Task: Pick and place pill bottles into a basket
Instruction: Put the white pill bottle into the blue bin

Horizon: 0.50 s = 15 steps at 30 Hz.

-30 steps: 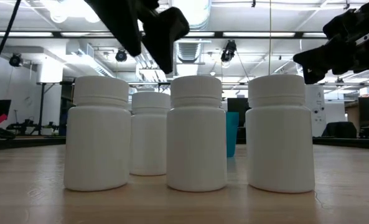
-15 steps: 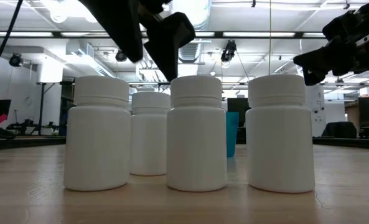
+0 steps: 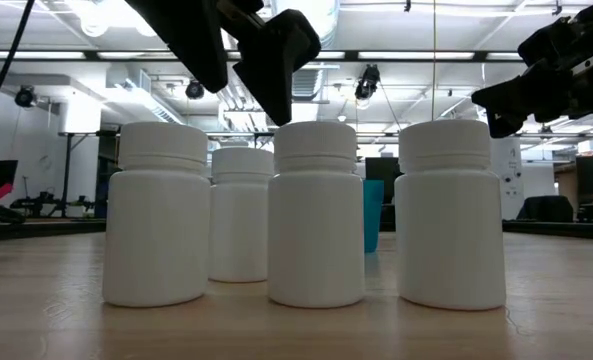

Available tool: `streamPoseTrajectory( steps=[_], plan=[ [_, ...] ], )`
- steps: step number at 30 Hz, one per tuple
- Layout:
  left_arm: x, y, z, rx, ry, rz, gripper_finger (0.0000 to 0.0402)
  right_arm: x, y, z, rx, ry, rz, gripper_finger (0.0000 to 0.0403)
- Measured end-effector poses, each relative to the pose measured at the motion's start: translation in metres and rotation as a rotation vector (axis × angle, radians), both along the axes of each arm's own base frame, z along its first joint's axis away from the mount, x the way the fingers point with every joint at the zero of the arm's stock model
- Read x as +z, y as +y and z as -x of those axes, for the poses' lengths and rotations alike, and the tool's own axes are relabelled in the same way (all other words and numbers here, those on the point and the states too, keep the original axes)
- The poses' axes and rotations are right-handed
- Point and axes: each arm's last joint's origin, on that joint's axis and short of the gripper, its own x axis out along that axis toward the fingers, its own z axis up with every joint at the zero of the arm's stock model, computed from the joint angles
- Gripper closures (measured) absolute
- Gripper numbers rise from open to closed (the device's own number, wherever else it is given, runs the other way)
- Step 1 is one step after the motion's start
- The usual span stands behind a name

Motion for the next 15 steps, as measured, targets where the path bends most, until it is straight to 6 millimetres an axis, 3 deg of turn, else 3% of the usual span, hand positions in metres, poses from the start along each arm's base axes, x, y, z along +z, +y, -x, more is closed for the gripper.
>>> streamPoseTrajectory(
  steps=[7,15],
  plan=[
    [-0.004,0.001,0.000,0.002,0.002,-0.013,0.0111,0.000,0.000,0.000,0.000,0.001,-0.001,0.0394],
    [-0.022,-0.001,-0.005,0.007,0.044,-0.043,0.0111,0.000,0.000,0.000,0.000,0.001,-0.001,0.0394]
  ],
)
